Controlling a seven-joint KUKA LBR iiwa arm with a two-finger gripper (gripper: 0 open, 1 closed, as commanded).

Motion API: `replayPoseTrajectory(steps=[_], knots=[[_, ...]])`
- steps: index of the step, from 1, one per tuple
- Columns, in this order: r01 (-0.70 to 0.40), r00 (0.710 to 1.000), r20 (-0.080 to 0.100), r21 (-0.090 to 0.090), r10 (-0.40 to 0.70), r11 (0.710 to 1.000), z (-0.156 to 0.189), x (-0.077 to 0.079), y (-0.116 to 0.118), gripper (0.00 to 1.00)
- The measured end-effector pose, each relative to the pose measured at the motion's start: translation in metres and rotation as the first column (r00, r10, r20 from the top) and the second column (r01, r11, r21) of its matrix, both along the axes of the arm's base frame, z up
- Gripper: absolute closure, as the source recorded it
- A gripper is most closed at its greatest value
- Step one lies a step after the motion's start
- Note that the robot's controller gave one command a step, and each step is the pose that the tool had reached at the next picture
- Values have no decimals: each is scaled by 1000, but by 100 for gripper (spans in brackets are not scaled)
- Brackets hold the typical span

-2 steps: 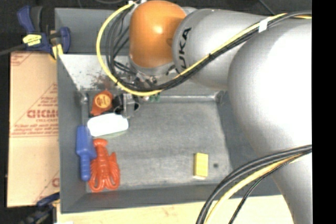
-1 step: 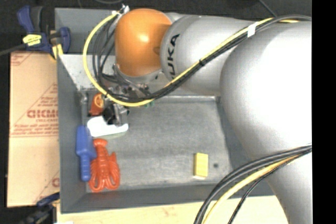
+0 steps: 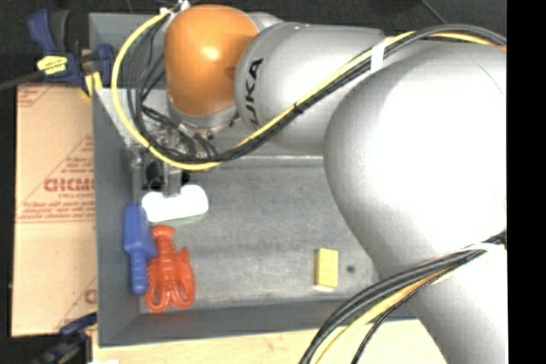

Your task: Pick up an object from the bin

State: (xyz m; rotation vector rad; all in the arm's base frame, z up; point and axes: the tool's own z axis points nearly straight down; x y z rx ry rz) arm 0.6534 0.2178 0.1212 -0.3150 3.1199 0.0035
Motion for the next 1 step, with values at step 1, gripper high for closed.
replayPoseTrajectory(steps=[1], knots=[[-310,951,15,-1,310,951,-13,-1,15,0]])
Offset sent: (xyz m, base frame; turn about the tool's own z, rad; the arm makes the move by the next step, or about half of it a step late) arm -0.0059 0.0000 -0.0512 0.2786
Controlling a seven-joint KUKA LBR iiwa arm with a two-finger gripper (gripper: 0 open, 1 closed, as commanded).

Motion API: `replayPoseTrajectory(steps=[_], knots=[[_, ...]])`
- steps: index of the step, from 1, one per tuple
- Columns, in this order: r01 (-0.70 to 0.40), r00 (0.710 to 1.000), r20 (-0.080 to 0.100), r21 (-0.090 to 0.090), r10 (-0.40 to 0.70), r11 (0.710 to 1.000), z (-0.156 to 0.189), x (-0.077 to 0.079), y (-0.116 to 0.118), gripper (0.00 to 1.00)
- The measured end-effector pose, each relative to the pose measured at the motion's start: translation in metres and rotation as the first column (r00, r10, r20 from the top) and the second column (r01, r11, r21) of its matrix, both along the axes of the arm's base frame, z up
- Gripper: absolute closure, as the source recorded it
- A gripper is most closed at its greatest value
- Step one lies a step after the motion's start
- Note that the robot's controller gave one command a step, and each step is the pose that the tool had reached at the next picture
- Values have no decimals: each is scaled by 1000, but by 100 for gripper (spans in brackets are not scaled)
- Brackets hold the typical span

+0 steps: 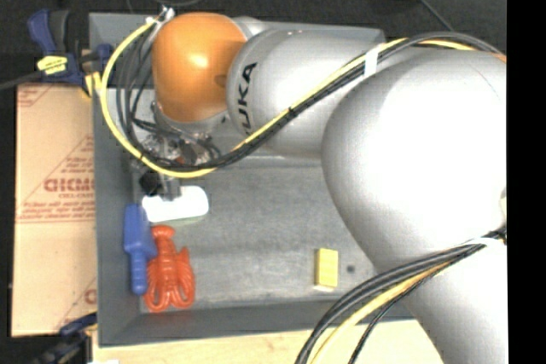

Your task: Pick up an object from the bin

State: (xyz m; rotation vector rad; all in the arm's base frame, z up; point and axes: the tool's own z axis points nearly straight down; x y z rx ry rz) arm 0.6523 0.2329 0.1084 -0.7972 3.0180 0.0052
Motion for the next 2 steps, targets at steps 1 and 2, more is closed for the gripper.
replayPoseTrajectory(steps=[1,2], knots=[[6,1000,0,4,-6,1000,1,1,0,100],[7,1000,0,4,-7,1000,1,1,0,100]])
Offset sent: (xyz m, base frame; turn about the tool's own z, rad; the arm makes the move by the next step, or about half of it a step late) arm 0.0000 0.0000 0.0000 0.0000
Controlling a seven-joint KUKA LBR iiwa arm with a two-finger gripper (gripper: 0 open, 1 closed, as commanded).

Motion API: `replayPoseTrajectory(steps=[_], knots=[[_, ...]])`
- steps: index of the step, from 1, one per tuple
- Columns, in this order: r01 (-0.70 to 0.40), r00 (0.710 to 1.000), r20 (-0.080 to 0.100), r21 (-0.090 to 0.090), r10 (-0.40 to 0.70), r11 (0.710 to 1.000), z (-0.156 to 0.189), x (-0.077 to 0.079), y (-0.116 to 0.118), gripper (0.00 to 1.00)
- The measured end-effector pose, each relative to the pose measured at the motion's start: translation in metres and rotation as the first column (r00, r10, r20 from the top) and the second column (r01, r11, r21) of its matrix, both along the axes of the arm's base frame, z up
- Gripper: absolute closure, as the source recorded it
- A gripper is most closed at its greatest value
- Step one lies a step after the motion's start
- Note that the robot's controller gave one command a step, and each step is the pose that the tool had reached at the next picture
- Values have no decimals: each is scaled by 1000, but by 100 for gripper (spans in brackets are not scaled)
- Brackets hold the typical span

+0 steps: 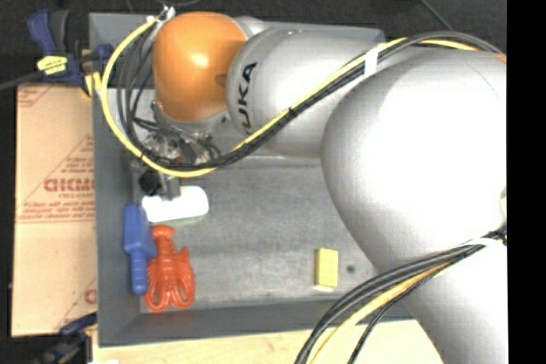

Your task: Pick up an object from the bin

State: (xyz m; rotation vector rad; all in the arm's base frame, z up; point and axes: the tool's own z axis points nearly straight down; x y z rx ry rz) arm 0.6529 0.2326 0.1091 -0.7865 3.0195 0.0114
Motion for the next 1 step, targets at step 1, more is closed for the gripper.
replayPoseTrajectory(steps=[1], knots=[[0,1000,0,0,0,1000,3,0,0,100]])
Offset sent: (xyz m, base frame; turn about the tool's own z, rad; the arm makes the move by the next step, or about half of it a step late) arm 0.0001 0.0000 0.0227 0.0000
